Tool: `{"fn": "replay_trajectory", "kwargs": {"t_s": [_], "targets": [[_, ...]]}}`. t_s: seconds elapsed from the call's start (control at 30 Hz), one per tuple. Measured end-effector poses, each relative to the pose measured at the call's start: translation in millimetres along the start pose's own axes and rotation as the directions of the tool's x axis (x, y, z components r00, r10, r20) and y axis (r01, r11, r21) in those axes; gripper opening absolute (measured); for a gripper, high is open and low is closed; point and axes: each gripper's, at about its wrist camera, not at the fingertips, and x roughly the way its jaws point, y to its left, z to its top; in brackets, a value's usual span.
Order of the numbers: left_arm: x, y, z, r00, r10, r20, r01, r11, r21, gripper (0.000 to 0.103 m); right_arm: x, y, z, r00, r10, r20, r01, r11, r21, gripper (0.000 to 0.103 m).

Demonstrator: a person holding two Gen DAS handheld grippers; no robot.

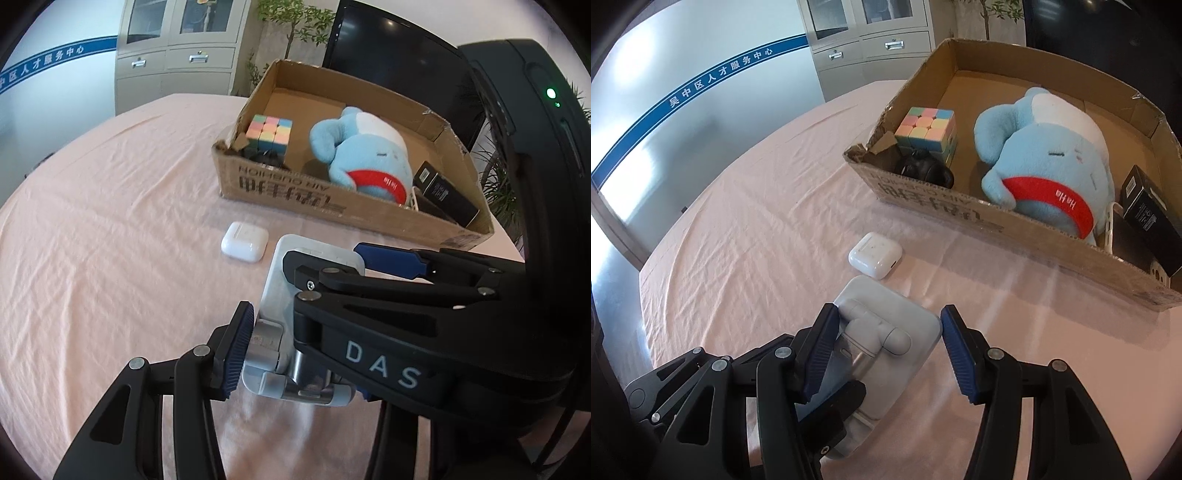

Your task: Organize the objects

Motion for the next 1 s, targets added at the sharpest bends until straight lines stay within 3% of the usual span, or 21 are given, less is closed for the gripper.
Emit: {"fn": "replay_trajectory", "kwargs": {"t_s": [0.33,0.4,0.5,0.57,0.6,0.73,0.77,0.8,0.87,0.93,1.0], "targets": [[-12,-30,59,0.996,-0.024,0.081,0.017,0.996,0.090,0.043,-37,-19,51,0.994,-0.033,0.109,0.031,0.999,0.013,0.055],[-13,-40,72,0.995,-0.050,0.086,0.039,0.992,0.118,0.027,-43,-26,59,0.993,-0.026,0.117,0.024,1.000,0.020,0.055],[-8,-50,87,0.995,-0.049,0.092,0.035,0.989,0.142,0.027,-49,-37,71,0.993,0.008,0.118,-0.014,0.999,0.048,0.054],[1,-53,92,0.995,-0.067,0.069,0.057,0.989,0.134,0.025,-51,-44,76,0.992,0.006,0.128,-0.014,0.998,0.058,0.026],[3,-53,93,0.996,-0.066,0.067,0.057,0.990,0.131,0.023,-50,-48,80,0.993,-0.005,0.114,-0.002,0.998,0.067,0.019],[16,-52,86,0.998,-0.051,0.030,0.046,0.987,0.152,0.025,-53,-56,82,0.993,-0.025,0.117,0.019,0.999,0.051,0.020],[19,-46,80,0.999,-0.048,0.020,0.044,0.988,0.148,0.033,-54,-59,79,0.993,-0.028,0.119,0.022,0.998,0.053,0.021],[23,-37,72,0.999,-0.035,0.007,0.034,0.991,0.133,0.053,-55,-65,74,0.993,-0.018,0.113,0.011,0.998,0.058,0.021],[28,-19,56,0.999,-0.041,-0.013,0.043,0.994,0.102,0.072,-53,-78,63,0.995,0.000,0.099,-0.008,0.997,0.073,0.034],[34,-6,44,0.997,-0.055,-0.050,0.059,0.995,0.084,0.072,-50,-96,43,0.995,0.023,0.096,-0.034,0.993,0.111,0.072],[42,3,33,0.992,-0.068,-0.103,0.076,0.994,0.080,0.073,-41,-112,26,0.993,0.061,0.099,-0.076,0.984,0.163,0.080]]}}
